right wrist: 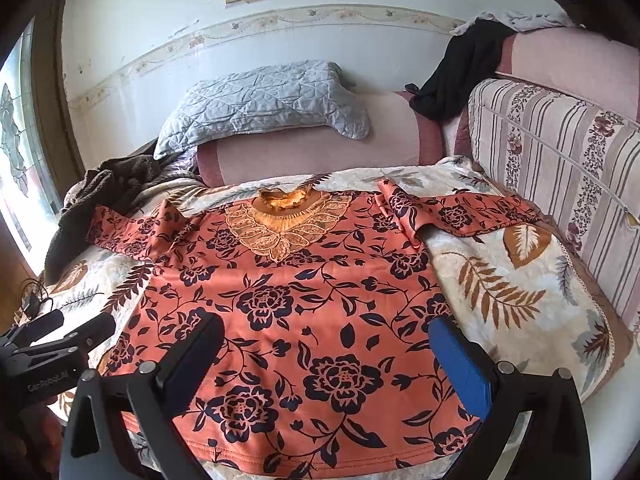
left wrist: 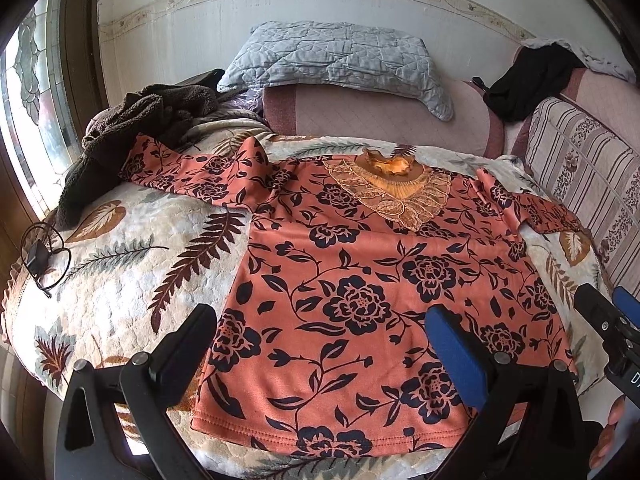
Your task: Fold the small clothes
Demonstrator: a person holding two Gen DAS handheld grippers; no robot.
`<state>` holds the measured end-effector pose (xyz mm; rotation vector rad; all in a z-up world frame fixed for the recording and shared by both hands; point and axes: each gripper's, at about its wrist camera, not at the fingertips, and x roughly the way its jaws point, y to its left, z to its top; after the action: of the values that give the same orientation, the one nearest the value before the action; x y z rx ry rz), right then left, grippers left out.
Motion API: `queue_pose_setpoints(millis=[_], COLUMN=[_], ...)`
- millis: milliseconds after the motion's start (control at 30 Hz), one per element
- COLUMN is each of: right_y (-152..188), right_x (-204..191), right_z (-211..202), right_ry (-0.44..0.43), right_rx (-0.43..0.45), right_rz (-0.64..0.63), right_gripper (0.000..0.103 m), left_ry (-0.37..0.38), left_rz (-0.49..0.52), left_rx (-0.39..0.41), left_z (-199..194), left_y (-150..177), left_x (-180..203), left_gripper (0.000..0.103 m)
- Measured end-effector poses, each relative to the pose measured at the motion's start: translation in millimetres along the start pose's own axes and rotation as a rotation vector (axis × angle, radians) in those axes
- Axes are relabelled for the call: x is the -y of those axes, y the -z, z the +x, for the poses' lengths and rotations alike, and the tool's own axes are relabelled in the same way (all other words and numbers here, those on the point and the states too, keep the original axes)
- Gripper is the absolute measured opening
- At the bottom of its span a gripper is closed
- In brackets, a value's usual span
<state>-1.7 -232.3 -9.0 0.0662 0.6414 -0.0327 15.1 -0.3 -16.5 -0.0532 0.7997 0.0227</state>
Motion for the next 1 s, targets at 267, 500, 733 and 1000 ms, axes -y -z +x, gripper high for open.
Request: queue_pose_setpoints(millis=[267,500,733,1000], right_y=[-2.9,-4.8,-8.0,-16.5], right_x=[-2.6,-1.2,-1.7,0.2], right_z=[7.8,14.3,21.7,44.3], right_ry=[-0.003,-0.005,-0.006,-0.007], right_rx=[-0.004,-0.011,-0.006,-0.013], right_rz=[-0.003,0.003,-0.002,0.0], right_gripper=[0.103,0.103,0.103,0.103], left_ry=[0.001,0.005,0.011,0.008], left_rz=[0.0,0.003,0.001,0.011], left_rx=[-0.003,-0.01,-0.015,-0.016], left_z=[9.2,14.3,23.2,43.3], left_y=[-1.1,-2.4,-4.7,-17.2], left_x=[-2.2,0.3,2.7,7.6], left_gripper=[0.103,0.103,0.103,0.103])
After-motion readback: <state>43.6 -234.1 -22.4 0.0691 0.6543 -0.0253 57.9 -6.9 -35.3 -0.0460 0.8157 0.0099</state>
